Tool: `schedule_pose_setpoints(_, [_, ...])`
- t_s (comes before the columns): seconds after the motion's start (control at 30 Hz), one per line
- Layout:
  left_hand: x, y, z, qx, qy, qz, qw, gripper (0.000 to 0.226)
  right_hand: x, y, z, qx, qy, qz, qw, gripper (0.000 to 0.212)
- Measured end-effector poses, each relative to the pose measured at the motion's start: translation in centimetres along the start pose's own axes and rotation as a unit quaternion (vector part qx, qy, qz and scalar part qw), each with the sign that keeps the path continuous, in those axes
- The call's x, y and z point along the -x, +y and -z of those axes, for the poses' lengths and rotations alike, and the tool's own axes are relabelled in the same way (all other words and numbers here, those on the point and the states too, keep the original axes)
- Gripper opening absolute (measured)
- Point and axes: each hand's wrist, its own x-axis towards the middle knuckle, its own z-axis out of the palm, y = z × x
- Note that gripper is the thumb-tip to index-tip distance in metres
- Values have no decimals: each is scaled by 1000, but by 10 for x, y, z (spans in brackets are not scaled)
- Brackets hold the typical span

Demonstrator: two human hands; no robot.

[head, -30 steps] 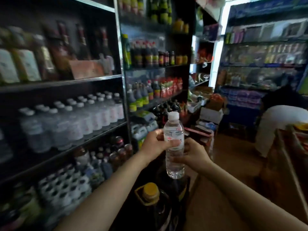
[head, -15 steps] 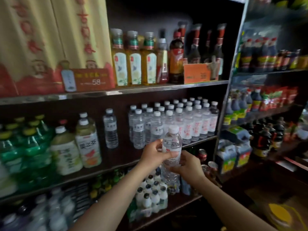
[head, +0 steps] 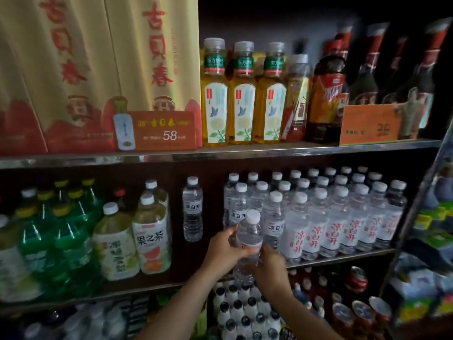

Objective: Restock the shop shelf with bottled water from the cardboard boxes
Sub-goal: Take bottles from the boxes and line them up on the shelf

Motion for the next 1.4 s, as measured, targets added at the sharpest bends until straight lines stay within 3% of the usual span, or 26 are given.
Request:
schedule_pose_setpoints(0.17, [-25, -6, -10, 6, 30, 0, 1000, 38, -23, 11, 0, 12, 9, 19, 1000, 45])
schedule_pose_setpoints(0.4, [-41, -4, -26, -65, 121, -14, 990, 63, -36, 17, -5, 90, 31, 47, 994, 27])
schedule_pose_setpoints(0.5, [-44, -3, -30, -65, 137, 2, 988, 61, -41, 19, -5, 114, 35, 83, 989, 18])
schedule_pose_setpoints(0.67, [-38, -11, -29, 8, 122, 39, 992, 46, -44, 22, -11, 132, 44, 124, 983, 9])
schedule_pose_setpoints(0.83, [-21, -28, -18, -8, 75, 81, 994, 33, -40, 28, -15, 117, 65, 137, 982, 10])
schedule_pose_setpoints(1.07, [19, -53, 26, -29, 70, 131, 988, 40, -23, 29, -30, 81, 59, 136, 986, 17])
schedule_pose_setpoints(1.23, [60, -68, 80, -34, 150, 162, 975, 36, -9, -26, -70, 44, 12, 277, 960, 21])
schedule_pose_setpoints(1.4, [138, -88, 136, -28, 238, 204, 949, 32, 19, -78, -123, 38, -166, 319, 932, 18])
